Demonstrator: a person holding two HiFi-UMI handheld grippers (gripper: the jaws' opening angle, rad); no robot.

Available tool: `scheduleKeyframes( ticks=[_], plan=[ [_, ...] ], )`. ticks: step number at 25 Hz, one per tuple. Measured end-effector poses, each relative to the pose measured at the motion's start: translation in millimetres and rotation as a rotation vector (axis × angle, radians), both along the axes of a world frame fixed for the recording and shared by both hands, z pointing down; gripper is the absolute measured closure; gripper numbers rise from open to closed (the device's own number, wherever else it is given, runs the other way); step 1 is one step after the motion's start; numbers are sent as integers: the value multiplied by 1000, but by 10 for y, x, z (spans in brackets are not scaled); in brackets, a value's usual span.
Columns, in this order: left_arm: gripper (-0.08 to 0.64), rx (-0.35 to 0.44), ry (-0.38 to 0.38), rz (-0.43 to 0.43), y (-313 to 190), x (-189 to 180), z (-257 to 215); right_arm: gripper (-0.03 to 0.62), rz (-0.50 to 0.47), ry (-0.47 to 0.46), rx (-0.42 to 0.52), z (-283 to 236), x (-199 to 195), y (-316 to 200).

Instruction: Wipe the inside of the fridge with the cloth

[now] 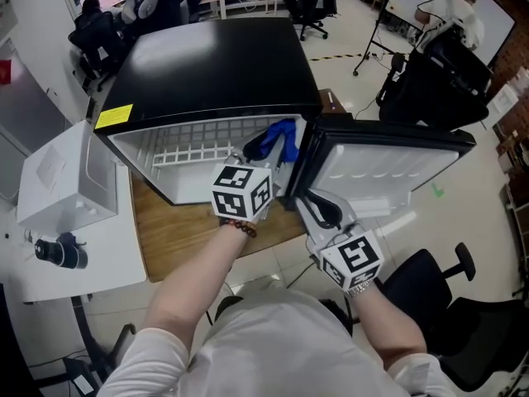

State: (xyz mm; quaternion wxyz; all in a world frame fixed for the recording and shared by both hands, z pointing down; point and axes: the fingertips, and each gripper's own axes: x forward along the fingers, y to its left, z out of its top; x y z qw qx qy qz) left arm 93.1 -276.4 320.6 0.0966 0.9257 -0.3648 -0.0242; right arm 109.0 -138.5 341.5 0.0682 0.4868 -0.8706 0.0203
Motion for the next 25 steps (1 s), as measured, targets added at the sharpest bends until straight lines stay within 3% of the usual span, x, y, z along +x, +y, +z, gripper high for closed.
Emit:
scheduleKeyframes(
  ticks=[12,25],
  plan=[
    [471,-20,3,-79,-348,35,32,545,-30,-3,2,-22,-91,-1],
    [482,12,-60,-186,-768,80,126,548,-43,-23,22,-133,-81,-39]
  ],
)
